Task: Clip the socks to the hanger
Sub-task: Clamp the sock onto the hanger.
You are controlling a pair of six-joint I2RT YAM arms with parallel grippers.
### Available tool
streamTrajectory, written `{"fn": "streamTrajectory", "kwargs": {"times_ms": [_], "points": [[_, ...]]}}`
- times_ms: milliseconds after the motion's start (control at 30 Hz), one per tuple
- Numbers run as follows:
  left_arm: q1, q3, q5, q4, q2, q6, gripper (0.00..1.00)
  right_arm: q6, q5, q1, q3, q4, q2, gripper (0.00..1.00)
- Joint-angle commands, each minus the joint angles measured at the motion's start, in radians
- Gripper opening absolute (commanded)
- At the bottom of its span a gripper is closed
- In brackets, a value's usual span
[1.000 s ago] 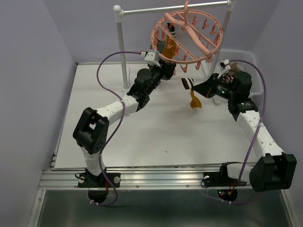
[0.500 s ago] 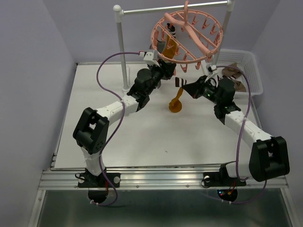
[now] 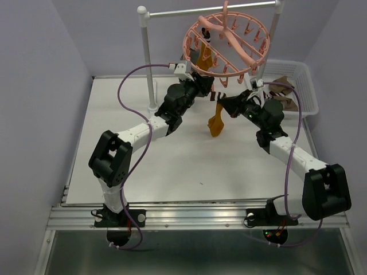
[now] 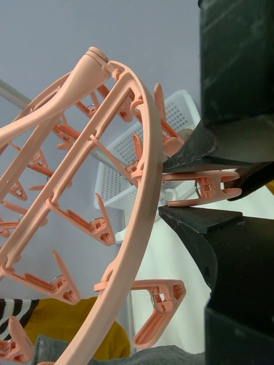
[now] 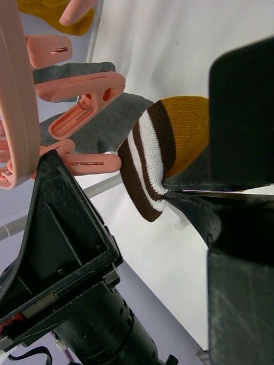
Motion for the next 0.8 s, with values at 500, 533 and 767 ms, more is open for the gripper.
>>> {"fn": "streamTrajectory", "kwargs": {"times_ms": [500, 533, 767], "points": [[0.004, 0.071, -0.094, 0.077, -0.04, -0.044, 0.0, -0.048, 0.087, 0.017, -0.034, 0.124, 0.016, 0.02], [0.004, 0.073, -0.097, 0.077, -0.038, -0.049, 0.0, -0.036, 0.082, 0.017, -0.049, 0.172, 0.023, 0.02], [0.003, 0.068, -0.099, 0.08, -0.04, -0.058, 0.0, -0.026, 0.079, 0.035, -0.066, 0.282, 0.052, 0.02]]}}
